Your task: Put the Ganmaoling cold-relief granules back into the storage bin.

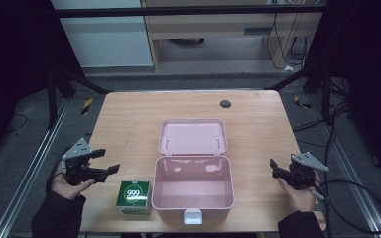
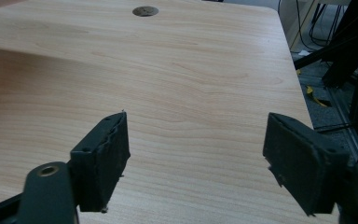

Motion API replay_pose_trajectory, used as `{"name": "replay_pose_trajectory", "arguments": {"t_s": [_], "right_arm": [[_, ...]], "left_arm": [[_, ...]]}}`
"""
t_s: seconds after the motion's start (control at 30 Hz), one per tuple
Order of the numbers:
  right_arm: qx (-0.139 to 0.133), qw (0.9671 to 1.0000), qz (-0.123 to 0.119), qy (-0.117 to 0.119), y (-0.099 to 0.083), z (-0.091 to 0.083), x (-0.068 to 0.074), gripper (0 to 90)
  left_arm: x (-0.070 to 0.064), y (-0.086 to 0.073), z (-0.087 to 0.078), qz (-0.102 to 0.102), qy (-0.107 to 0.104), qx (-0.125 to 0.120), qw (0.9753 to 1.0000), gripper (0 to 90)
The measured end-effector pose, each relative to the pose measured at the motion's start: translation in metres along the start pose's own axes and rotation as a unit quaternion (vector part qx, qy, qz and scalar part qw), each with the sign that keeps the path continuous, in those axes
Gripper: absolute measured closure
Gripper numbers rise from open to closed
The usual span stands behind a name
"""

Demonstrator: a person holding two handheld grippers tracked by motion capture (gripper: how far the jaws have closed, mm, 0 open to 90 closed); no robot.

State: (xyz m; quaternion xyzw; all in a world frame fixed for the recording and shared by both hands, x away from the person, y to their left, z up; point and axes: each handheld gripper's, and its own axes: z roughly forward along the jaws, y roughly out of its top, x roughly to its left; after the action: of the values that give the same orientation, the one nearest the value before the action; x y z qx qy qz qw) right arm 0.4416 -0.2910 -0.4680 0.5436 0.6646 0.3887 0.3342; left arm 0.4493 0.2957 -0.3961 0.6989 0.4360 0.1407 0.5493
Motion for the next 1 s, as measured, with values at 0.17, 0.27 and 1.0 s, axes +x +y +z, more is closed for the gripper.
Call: {"name": "replay_pose_trajectory", "arguments": {"t_s": [0.17, 0.27, 1.0], "right_arm": [[0.004, 1.0, -0.002, 0.004, 0.0, 0.001, 0.0, 18.0], [0.006, 0.9999, -0.007, 0.006, -0.001, 0.003, 0.0, 15.9], [0.017, 0.9994, -0.025, 0.015, -0.004, 0.008, 0.0, 9.7]], "left_arm": [[-0.001, 0.005, -0.001, 0.008, -0.017, 0.019, 0.9996, 16.1], [-0.006, 0.008, -0.001, 0.02, -0.028, 0.038, 0.9987, 15.6], [-0.049, -0.006, 0.008, 0.041, -0.103, 0.106, 0.9882, 9.4]]}}
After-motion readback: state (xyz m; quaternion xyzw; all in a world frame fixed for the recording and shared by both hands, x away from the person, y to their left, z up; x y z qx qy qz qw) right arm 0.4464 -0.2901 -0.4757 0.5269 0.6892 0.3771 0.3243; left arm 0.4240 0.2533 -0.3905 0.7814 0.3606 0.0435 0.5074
